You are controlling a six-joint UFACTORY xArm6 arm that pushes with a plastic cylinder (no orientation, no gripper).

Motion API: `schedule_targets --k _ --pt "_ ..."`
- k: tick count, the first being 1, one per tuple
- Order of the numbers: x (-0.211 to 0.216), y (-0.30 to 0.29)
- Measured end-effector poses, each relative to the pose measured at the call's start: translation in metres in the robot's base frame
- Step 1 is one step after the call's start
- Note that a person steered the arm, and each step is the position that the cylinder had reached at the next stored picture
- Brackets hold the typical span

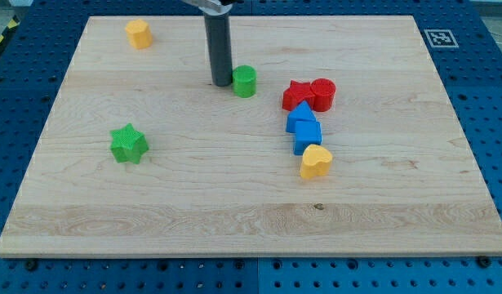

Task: Place the green circle above the red circle

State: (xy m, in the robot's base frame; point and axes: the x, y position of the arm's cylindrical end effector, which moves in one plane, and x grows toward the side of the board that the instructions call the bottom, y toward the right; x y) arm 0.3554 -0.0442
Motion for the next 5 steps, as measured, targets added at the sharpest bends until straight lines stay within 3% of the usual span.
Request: schedule_targets --k 2,4,5 --pt "0.035 -0.017" --pt "-0.025 0.017" --pt "-0.016 0.014"
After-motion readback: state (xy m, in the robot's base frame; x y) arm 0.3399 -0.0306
